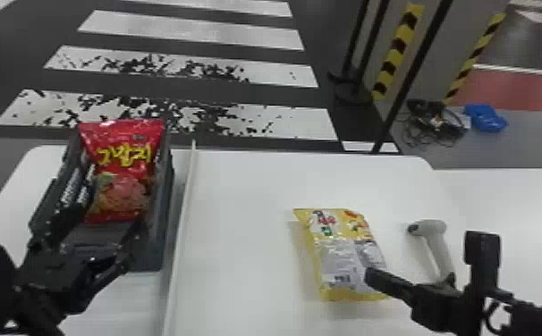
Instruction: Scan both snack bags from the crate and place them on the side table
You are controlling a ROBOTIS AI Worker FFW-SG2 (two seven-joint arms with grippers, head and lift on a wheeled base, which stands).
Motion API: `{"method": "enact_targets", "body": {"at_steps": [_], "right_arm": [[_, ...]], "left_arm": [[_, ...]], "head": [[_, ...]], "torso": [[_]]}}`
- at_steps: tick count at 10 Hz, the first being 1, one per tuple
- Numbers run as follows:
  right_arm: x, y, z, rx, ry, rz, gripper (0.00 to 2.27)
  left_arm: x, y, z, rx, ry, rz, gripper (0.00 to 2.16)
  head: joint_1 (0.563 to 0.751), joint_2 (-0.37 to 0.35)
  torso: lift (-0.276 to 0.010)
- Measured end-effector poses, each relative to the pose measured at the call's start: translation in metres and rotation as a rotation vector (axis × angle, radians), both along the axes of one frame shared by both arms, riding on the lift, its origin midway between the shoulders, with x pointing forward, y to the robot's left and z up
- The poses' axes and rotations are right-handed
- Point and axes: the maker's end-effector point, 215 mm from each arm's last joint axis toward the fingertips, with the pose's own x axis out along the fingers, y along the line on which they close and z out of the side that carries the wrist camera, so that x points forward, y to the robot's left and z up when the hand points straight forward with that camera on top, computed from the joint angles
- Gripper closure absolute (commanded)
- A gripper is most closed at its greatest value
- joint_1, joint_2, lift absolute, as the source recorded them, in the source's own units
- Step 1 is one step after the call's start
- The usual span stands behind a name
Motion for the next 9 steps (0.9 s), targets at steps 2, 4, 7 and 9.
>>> {"method": "enact_targets", "body": {"at_steps": [2, 4, 7, 9], "right_arm": [[-0.002, 0.024, 0.004, 0.048, -0.007, 0.046, 2.26], [-0.002, 0.041, 0.005, 0.067, -0.010, 0.080, 2.26], [0.008, 0.053, 0.001, 0.085, -0.008, 0.103, 2.26], [0.015, 0.055, -0.012, 0.087, 0.012, 0.108, 2.26]], "left_arm": [[0.000, 0.000, 0.000, 0.000, 0.001, 0.000, 0.08], [0.000, -0.001, -0.001, -0.001, 0.002, -0.001, 0.08], [0.000, -0.004, -0.001, -0.003, 0.001, -0.006, 0.08], [0.000, -0.004, -0.001, -0.002, 0.001, -0.007, 0.08]], "head": [[0.695, -0.098], [0.695, -0.076], [0.695, -0.059], [0.695, -0.056]], "torso": [[-0.095], [-0.095], [-0.095], [-0.095]]}}
